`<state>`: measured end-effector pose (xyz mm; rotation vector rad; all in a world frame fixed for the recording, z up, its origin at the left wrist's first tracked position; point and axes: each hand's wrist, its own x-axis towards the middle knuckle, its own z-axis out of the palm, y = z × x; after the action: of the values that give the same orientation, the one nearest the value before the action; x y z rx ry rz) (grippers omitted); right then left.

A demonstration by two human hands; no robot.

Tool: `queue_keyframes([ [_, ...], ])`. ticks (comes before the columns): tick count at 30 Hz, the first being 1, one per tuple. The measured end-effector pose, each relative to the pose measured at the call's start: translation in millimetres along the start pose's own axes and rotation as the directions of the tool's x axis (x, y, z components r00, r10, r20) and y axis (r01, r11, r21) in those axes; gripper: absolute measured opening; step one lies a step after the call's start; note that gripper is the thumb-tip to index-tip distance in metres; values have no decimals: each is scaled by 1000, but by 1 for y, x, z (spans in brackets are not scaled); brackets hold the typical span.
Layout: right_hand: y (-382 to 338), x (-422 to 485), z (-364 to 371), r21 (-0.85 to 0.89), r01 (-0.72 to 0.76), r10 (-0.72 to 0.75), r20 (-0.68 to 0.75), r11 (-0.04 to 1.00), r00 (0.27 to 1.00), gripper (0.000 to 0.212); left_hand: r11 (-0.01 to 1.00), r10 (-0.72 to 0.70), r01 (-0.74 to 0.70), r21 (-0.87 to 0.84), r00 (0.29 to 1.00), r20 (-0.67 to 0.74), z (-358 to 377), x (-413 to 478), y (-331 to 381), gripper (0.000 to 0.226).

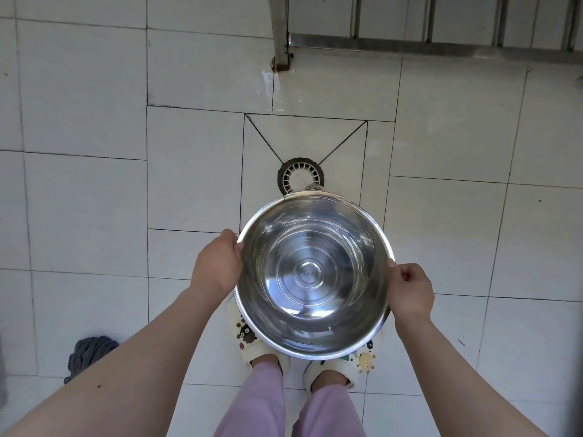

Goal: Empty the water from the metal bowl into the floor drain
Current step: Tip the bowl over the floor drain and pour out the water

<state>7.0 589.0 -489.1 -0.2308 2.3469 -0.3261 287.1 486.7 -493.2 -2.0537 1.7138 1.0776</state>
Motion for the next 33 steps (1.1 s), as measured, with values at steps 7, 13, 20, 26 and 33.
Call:
queue_keyframes([
  [7,1,0,-2,1,0,0,3,1000,1000,30,1000,2,-2,-5,1000,0,1,-2,0,21],
  [13,1,0,-2,-17,5,-5,1,1000,1000,30,1000,5,-5,-10,1000,-2,2,-2,1,20],
  [20,2,1,-2,-14,-1,1,-4,1000,1000,29,1000,12,-12,-12,1000,-11,2,-2,1,20],
  [26,1,0,-3,-13,-4,4,1,1000,1000,30,1000,-2,2,-11,1000,-9,1,-3,2,21],
  [33,2,-1,-5,-23,-1,1,-1,1000,1000,29,999,-15,15,-34,1000,-12,0,-3,3,21],
])
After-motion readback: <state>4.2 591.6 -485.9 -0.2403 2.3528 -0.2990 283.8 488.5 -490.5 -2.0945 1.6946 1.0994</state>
